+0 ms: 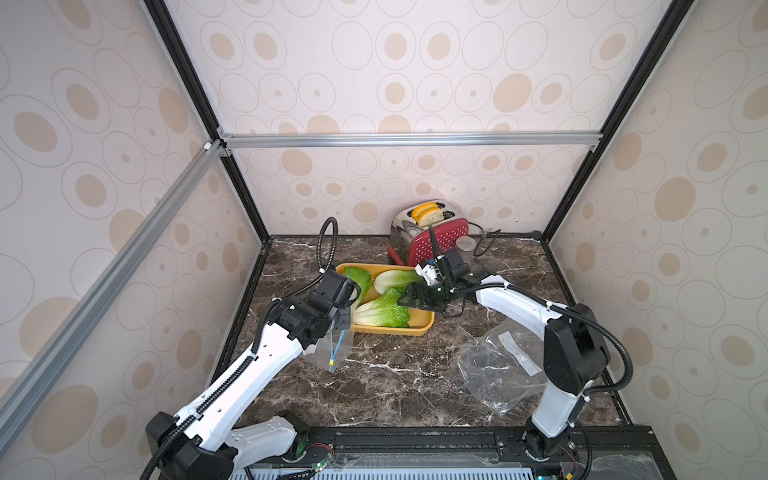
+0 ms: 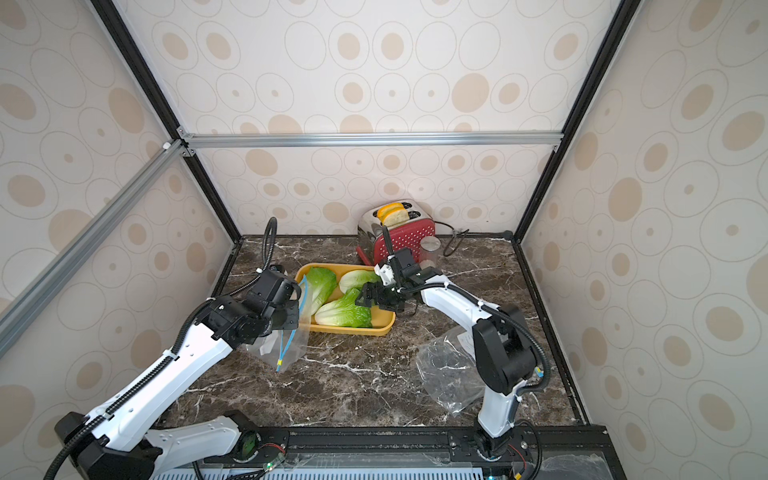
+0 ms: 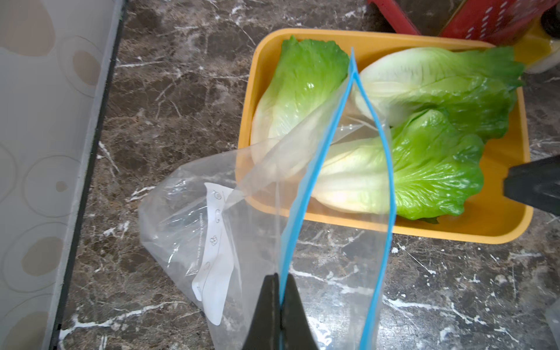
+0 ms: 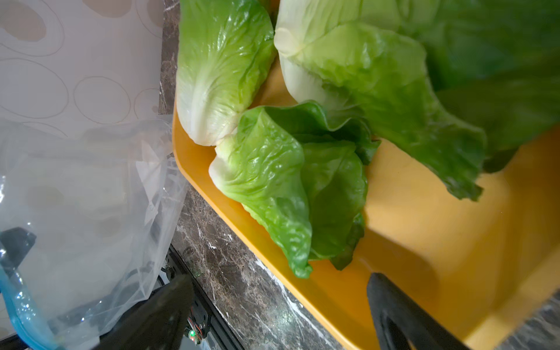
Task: Put the chinese cabbages into a zipper bag and zip it
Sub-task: Pick up the Chinese cabbage from the basket.
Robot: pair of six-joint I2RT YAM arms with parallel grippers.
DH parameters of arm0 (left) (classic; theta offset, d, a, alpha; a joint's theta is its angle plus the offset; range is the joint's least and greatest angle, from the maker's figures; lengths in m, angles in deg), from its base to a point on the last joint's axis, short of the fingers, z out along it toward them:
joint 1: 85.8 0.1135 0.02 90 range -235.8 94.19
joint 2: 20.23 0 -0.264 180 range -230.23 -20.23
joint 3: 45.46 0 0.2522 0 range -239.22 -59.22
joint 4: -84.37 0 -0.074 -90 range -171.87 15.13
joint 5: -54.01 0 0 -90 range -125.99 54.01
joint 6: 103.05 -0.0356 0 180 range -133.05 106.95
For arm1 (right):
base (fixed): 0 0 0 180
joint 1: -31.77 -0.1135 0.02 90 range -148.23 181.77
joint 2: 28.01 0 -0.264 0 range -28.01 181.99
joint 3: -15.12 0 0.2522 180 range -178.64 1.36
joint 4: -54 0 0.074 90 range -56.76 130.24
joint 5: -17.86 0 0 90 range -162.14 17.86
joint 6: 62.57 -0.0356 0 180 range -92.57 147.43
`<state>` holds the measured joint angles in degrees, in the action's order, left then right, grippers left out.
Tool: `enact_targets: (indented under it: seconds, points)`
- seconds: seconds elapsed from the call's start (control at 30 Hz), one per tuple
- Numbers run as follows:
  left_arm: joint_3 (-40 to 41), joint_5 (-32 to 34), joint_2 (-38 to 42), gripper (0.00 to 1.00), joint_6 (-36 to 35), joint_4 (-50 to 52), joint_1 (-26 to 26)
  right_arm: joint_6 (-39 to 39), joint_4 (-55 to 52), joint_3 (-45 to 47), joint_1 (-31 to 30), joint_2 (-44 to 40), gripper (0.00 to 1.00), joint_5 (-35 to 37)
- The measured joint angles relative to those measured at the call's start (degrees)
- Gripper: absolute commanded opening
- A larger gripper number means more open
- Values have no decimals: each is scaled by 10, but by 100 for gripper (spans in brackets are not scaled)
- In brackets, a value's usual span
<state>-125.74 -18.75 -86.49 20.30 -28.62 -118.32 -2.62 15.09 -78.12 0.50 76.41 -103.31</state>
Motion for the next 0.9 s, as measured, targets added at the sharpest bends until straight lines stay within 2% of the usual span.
enact_targets:
  seconds: [0.27,0.53,0.73,0.9]
  points:
    - [39,-74,-14,0,1,-75,0,13,27,-45,-3,69,95,-30]
    - [45,-100,-28,0,3,-106,0,25,45,-84,-8,115,89,-53]
    - [46,-97,-28,0,3,-107,0,24,59,-89,-24,137,76,-67]
    - [46,-91,-28,0,4,-107,0,15,74,-88,-36,149,58,-78]
